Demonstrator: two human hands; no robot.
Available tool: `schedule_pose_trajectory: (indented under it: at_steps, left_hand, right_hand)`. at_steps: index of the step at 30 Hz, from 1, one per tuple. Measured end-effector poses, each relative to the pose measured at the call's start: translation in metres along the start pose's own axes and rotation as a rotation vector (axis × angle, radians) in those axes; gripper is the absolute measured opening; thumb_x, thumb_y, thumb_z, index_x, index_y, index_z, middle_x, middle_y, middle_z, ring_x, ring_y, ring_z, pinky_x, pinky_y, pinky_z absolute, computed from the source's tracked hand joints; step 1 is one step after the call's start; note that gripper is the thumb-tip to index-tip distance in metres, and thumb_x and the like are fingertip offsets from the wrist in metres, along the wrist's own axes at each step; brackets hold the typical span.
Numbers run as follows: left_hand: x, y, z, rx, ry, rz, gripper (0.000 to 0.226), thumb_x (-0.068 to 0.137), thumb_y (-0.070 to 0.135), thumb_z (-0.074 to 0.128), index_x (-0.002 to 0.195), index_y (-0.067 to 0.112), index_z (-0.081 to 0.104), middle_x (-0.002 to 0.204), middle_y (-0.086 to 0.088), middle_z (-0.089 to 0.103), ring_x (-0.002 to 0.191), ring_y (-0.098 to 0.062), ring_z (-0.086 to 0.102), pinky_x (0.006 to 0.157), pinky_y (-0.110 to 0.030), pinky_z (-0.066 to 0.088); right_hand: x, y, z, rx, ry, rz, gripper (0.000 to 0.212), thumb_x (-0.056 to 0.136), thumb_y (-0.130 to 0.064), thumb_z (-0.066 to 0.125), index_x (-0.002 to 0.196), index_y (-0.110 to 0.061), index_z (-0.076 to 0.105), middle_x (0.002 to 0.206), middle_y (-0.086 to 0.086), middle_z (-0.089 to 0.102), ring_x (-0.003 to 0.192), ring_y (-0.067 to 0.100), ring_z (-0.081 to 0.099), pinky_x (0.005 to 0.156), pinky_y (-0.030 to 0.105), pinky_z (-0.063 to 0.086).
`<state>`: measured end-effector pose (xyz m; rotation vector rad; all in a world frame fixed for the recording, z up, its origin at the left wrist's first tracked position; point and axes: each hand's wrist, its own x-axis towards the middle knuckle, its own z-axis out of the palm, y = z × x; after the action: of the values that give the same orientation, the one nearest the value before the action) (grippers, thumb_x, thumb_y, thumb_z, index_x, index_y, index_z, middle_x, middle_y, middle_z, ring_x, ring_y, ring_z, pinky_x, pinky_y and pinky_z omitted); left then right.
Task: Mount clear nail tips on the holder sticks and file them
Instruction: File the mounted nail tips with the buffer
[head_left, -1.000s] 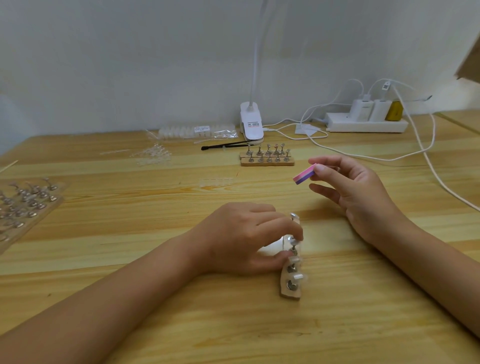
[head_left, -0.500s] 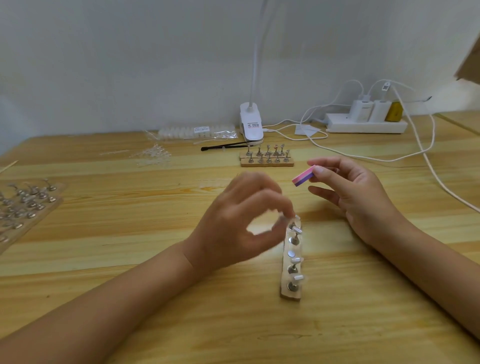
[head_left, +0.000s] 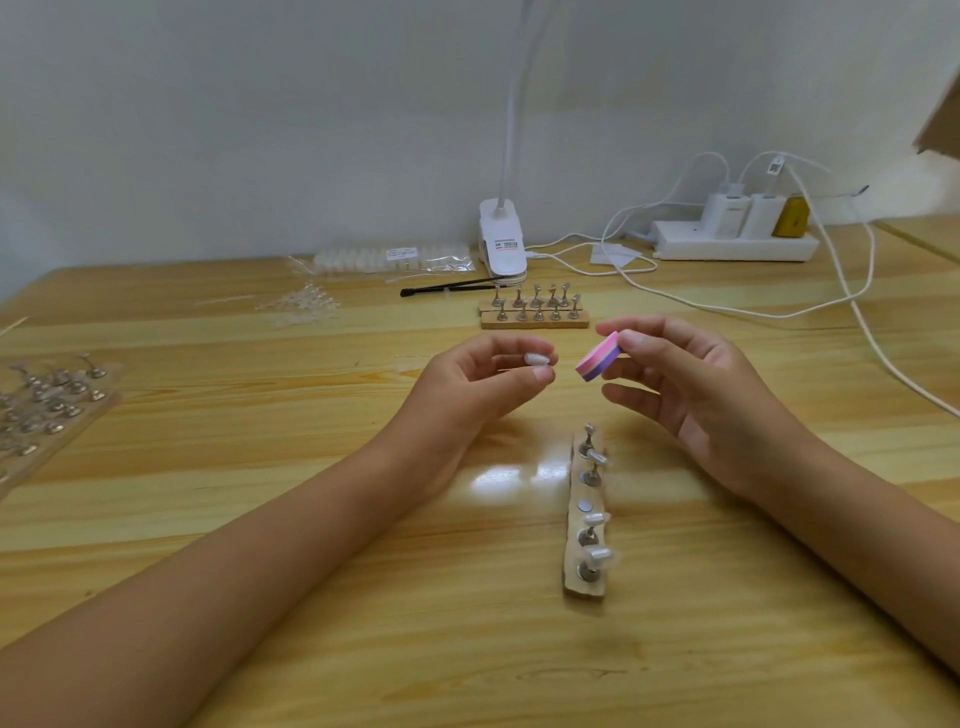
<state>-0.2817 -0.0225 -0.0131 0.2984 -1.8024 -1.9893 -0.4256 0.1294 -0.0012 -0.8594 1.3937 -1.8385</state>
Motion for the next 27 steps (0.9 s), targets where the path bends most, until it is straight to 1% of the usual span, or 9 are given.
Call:
schedule_pose_trajectory:
  at_steps: [3, 7, 12, 14, 17, 19, 21, 23, 27]
  left_hand:
    - [0.003, -0.002, -0.003, -0.069, -0.019, -0.05, 0.017, 0.079, 0.021, 0.074, 0.095, 0.023, 0.079, 0.105, -0.002, 0.073, 0.102, -0.011, 0.066, 0.097, -0.025, 0.052]
    - [0.003, -0.003, -0.003, -0.118, -0.013, -0.055, 0.018, 0.079, 0.022, 0.075, 0.096, 0.015, 0.079, 0.103, -0.002, 0.075, 0.1, -0.009, 0.069, 0.088, -0.018, 0.053]
    - [0.003, -0.004, -0.002, -0.124, 0.021, -0.051, 0.022, 0.072, 0.021, 0.075, 0.094, 0.021, 0.078, 0.105, -0.001, 0.074, 0.095, -0.009, 0.069, 0.083, -0.018, 0.053]
    - [0.003, -0.004, -0.003, -0.097, 0.003, -0.048, 0.027, 0.073, 0.022, 0.076, 0.1, 0.02, 0.076, 0.105, -0.001, 0.074, 0.099, -0.013, 0.069, 0.088, -0.022, 0.053]
    - [0.002, -0.003, -0.003, -0.017, -0.04, -0.072, 0.038, 0.08, 0.023, 0.076, 0.115, 0.011, 0.071, 0.114, -0.011, 0.073, 0.114, -0.024, 0.066, 0.104, -0.034, 0.048]
    - [0.003, -0.004, -0.004, 0.019, -0.071, -0.086, 0.041, 0.083, 0.02, 0.073, 0.121, 0.006, 0.068, 0.12, -0.011, 0.071, 0.121, -0.023, 0.062, 0.11, -0.04, 0.043]
    - [0.003, -0.003, -0.004, 0.037, -0.104, -0.099, 0.042, 0.084, 0.019, 0.069, 0.123, 0.004, 0.067, 0.123, -0.01, 0.07, 0.123, -0.019, 0.061, 0.112, -0.04, 0.041]
    - [0.003, -0.001, -0.005, 0.018, -0.135, -0.113, 0.038, 0.085, 0.018, 0.068, 0.122, 0.008, 0.069, 0.12, -0.01, 0.071, 0.119, -0.018, 0.063, 0.108, -0.035, 0.046]
    - [0.004, 0.0, -0.005, -0.103, -0.171, -0.133, 0.03, 0.079, 0.02, 0.073, 0.109, 0.017, 0.075, 0.107, -0.004, 0.075, 0.103, -0.013, 0.069, 0.089, -0.021, 0.053]
  right_hand:
    - [-0.001, 0.0, 0.002, -0.002, -0.013, 0.005, 0.026, 0.078, -0.023, 0.066, 0.101, -0.015, 0.073, 0.088, 0.004, 0.07, 0.08, 0.01, 0.066, 0.067, 0.021, 0.055]
    - [-0.003, -0.001, 0.003, -0.019, -0.045, 0.001, 0.025, 0.077, -0.024, 0.068, 0.1, -0.016, 0.074, 0.09, 0.005, 0.07, 0.083, 0.011, 0.066, 0.068, 0.021, 0.055]
    - [-0.007, 0.0, 0.007, -0.174, -0.063, -0.083, 0.032, 0.074, -0.032, 0.071, 0.102, -0.017, 0.073, 0.094, 0.005, 0.072, 0.091, 0.018, 0.068, 0.074, 0.023, 0.056]
    - [-0.009, 0.001, 0.01, -0.232, -0.083, -0.112, 0.033, 0.075, -0.031, 0.071, 0.104, -0.014, 0.071, 0.094, 0.005, 0.075, 0.092, 0.018, 0.071, 0.077, 0.023, 0.056]
    - [-0.01, 0.003, 0.012, -0.227, -0.09, -0.145, 0.028, 0.079, -0.024, 0.07, 0.104, -0.01, 0.07, 0.096, 0.007, 0.076, 0.094, 0.019, 0.072, 0.081, 0.022, 0.055]
    - [-0.01, 0.002, 0.012, -0.225, -0.069, -0.165, 0.028, 0.079, -0.025, 0.07, 0.104, -0.013, 0.07, 0.097, 0.006, 0.075, 0.096, 0.018, 0.072, 0.082, 0.022, 0.055]
    - [-0.009, 0.001, 0.012, -0.223, -0.054, -0.175, 0.029, 0.079, -0.026, 0.07, 0.105, -0.013, 0.07, 0.098, 0.006, 0.075, 0.097, 0.019, 0.071, 0.084, 0.023, 0.055]
    - [-0.009, 0.001, 0.012, -0.219, -0.057, -0.183, 0.028, 0.08, -0.023, 0.07, 0.105, -0.012, 0.07, 0.097, 0.005, 0.075, 0.098, 0.018, 0.071, 0.084, 0.024, 0.055]
    - [-0.009, 0.001, 0.014, -0.253, -0.101, -0.208, 0.029, 0.082, -0.017, 0.068, 0.111, -0.013, 0.069, 0.103, 0.003, 0.075, 0.102, 0.016, 0.07, 0.088, 0.023, 0.053]
